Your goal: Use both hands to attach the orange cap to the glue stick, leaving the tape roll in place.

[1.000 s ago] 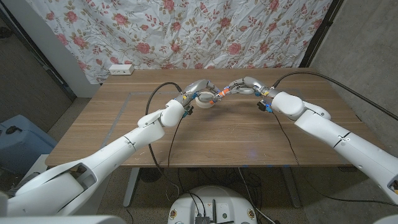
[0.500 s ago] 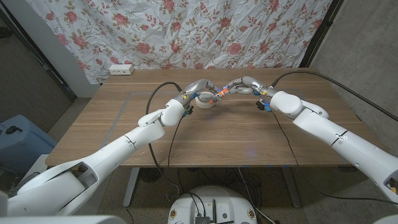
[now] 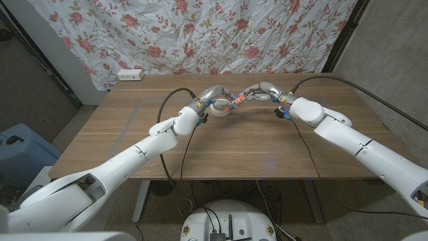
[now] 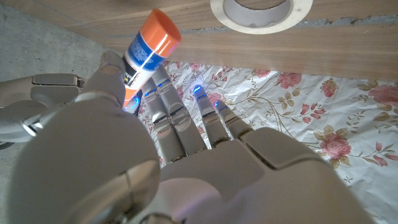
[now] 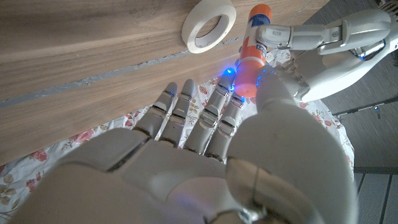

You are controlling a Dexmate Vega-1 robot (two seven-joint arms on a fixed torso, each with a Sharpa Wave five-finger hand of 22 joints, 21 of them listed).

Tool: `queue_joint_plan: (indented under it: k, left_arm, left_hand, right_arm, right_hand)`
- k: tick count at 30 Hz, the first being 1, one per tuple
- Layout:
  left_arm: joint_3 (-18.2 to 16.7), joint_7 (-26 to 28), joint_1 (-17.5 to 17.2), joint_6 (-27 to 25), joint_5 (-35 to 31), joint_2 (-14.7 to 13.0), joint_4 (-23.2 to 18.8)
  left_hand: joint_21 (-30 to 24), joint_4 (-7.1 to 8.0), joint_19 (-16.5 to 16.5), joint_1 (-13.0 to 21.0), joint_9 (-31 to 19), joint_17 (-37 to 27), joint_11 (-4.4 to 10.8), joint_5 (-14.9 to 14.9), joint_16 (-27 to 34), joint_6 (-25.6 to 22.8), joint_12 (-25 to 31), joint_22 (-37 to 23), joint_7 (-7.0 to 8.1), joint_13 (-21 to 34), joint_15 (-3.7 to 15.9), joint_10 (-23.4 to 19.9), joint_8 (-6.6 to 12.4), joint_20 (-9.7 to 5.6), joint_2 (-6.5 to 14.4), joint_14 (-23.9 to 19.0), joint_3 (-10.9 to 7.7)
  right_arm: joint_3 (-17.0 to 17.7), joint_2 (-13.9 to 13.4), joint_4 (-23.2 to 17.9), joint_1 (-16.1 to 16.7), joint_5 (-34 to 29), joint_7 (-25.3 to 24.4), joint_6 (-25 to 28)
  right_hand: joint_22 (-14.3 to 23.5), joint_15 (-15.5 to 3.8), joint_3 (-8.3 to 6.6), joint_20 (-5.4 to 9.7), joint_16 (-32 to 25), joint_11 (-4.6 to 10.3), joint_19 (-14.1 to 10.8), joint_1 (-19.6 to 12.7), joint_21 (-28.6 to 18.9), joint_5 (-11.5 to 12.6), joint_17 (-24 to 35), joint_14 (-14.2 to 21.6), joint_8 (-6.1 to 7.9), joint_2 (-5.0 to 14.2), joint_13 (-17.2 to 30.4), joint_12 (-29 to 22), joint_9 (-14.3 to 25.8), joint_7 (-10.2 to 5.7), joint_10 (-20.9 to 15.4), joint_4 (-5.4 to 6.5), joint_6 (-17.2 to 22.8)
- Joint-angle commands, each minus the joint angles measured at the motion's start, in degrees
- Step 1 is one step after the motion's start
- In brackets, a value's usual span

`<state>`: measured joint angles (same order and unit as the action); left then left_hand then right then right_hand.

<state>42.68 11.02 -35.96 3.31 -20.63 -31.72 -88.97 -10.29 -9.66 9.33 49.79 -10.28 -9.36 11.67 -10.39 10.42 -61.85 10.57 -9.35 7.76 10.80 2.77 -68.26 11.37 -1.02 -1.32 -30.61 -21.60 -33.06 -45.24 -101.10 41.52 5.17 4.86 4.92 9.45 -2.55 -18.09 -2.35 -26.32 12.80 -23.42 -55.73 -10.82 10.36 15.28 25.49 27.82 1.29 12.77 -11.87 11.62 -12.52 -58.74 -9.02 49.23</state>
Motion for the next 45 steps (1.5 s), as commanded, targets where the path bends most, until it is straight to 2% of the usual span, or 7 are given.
queue_joint_plan:
  k: [1,6,18,31,45]
  left_arm:
    - [0.0,0.1,0.0,-0.2,0.0,-0.1,-0.1]
    - [-0.1,0.3,-0.2,-0.2,0.2,-0.2,-0.2]
    - [-0.2,0.2,-0.6,-0.3,0.2,-0.5,-0.7]
    - [-0.4,0.3,-1.0,-0.4,0.0,-0.8,-1.4]
    - [-0.5,0.1,-1.0,0.0,0.0,-1.1,-1.3]
  left_hand:
    - [-0.3,0.28,0.4,0.5,-0.6,-0.1,1.14,-0.2,-0.1,-6.4,0.4,-0.2,1.24,0.2,6.15,-1.1,0.47,-0.19,1.6,0.2,0.02]
    - [-0.3,0.3,0.4,0.4,-0.6,-0.1,1.14,-0.2,-0.1,-6.3,0.4,-0.2,1.23,0.2,6.16,-1.1,0.45,-0.22,1.6,0.2,0.05]
    - [-0.3,0.34,0.4,0.3,-0.6,-0.1,1.13,-0.2,-0.1,-6.4,0.4,-0.2,1.28,0.2,6.13,-1.0,0.47,-0.21,1.6,0.2,0.09]
    - [-0.3,0.38,0.5,0.2,-0.6,-0.1,1.13,-0.2,0.0,-6.4,0.5,-0.2,1.36,0.2,6.1,-1.1,0.47,-0.25,1.6,0.1,0.12]
    - [-0.3,0.39,0.5,0.1,-0.6,-0.1,1.13,-0.2,-0.1,-6.4,0.5,-0.2,1.42,0.2,6.12,-1.1,0.44,-0.23,1.7,0.2,0.16]
  right_arm:
    - [-0.5,0.4,0.3,-0.4,-0.3,0.4,0.2]
    - [-0.4,0.1,0.1,-0.3,-0.5,0.3,0.3]
    - [-0.1,-0.6,-0.7,0.1,-0.4,0.5,0.5]
    - [0.3,-1.3,-1.1,0.3,-0.3,1.2,-0.1]
    - [0.7,-1.9,-1.9,0.8,-0.2,1.1,0.7]
  right_hand:
    - [0.2,-7.1,0.22,-0.23,-0.4,-0.13,-0.4,-0.6,-0.1,0.0,0.1,0.2,0.5,0.12,0.2,0.0,0.2,-0.32,-0.5,-0.24,0.6]
    - [0.2,-6.81,0.72,-0.36,-0.2,-0.19,-0.4,-0.7,-0.1,0.1,-0.2,0.0,-0.01,-1.03,0.0,0.3,0.1,-0.31,0.3,-0.4,-0.2]
    - [0.2,-6.43,1.9,-0.85,0.6,-0.24,-0.5,0.5,-0.1,0.6,-0.4,-1.0,-1.98,-2.89,-0.2,1.0,-0.2,-0.25,3.2,0.17,-3.2]
    - [0.2,-4.84,3.06,-1.88,2.3,-0.33,0.6,2.2,0.1,1.7,-0.4,-3.5,-5.24,-4.75,-0.4,1.3,-0.4,-0.23,8.6,0.53,-8.6]
    - [0.2,-2.71,3.49,-2.88,4.3,-0.49,2.4,3.9,0.3,3.1,-0.4,-6.4,-8.64,-5.62,-0.5,1.5,-0.5,-0.2,15.2,0.93,-14.2]
